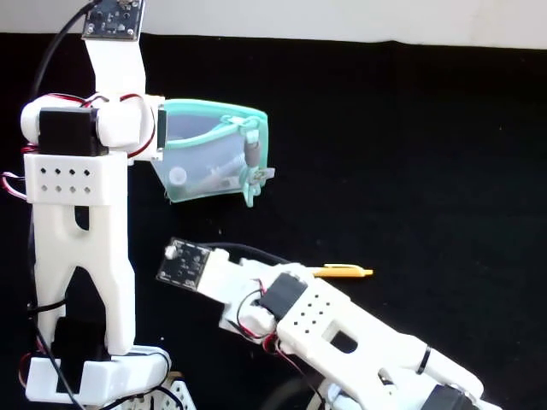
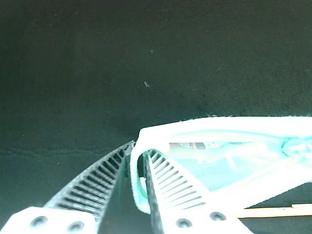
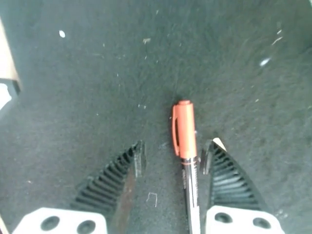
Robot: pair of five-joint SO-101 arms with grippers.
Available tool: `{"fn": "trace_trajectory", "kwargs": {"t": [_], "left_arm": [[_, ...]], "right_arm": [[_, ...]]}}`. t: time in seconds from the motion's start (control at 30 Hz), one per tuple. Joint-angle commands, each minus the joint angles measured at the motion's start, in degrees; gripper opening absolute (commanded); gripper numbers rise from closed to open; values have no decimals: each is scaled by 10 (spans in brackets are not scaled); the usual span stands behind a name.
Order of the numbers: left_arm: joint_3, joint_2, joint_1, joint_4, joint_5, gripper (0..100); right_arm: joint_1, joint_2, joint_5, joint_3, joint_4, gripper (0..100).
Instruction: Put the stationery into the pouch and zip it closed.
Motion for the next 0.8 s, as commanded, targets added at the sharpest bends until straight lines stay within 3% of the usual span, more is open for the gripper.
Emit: {"fn": "trace_trajectory", "kwargs": {"t": [0.0, 0.4, 0.77], "left_arm": [[5, 16, -5, 1, -6, 7], [5, 15, -5, 1, -6, 7], [5, 14, -5, 1, -6, 7]], "right_arm": [[-4, -16, 26, 40, -51, 194], [-2, -12, 33, 108, -162, 194], [-1, 72, 53, 109, -202, 180]]}}
